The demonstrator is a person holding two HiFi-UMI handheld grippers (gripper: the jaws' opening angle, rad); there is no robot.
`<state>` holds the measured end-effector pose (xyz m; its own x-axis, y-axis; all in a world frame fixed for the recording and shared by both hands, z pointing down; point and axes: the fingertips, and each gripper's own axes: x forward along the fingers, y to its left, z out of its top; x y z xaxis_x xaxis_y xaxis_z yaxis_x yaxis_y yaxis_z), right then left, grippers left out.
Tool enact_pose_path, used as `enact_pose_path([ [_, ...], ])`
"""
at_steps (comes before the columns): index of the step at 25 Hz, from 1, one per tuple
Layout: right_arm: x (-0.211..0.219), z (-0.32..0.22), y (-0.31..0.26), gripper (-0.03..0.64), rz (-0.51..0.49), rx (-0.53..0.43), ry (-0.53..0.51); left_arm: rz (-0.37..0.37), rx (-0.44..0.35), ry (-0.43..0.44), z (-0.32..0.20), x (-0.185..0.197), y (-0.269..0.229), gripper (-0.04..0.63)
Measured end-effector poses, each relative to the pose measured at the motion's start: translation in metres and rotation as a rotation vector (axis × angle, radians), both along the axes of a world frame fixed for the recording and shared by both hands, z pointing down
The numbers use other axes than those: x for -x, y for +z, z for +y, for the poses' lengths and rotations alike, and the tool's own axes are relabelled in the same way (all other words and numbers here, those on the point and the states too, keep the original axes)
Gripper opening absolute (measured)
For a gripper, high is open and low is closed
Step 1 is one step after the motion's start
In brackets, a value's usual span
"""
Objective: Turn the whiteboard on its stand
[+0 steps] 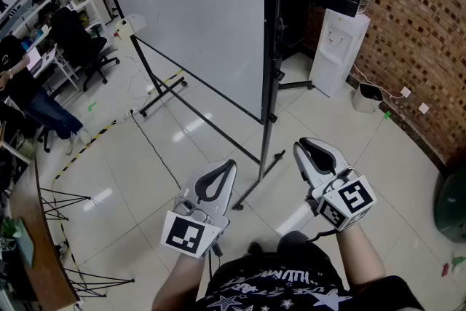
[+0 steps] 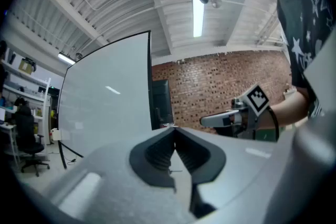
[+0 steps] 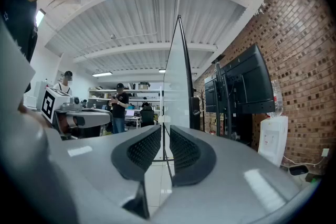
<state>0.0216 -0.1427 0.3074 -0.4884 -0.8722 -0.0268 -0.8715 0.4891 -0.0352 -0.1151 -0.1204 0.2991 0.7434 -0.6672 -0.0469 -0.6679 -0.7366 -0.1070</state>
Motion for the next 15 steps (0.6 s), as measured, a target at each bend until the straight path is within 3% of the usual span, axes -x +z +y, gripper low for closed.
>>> enact_pose_path([
  [6,0.005,-0.025,0.003,0.091,0.007,0.02,0.011,0.048,-0.004,-0.011,-0.022,0.007,-0.009,0.003],
  [15,0.005,-0.091,0.031,0.164,-0.034,0.075,-0.01,0.038,0.027,-0.074,-0.069,0.014,0.003,0.003],
])
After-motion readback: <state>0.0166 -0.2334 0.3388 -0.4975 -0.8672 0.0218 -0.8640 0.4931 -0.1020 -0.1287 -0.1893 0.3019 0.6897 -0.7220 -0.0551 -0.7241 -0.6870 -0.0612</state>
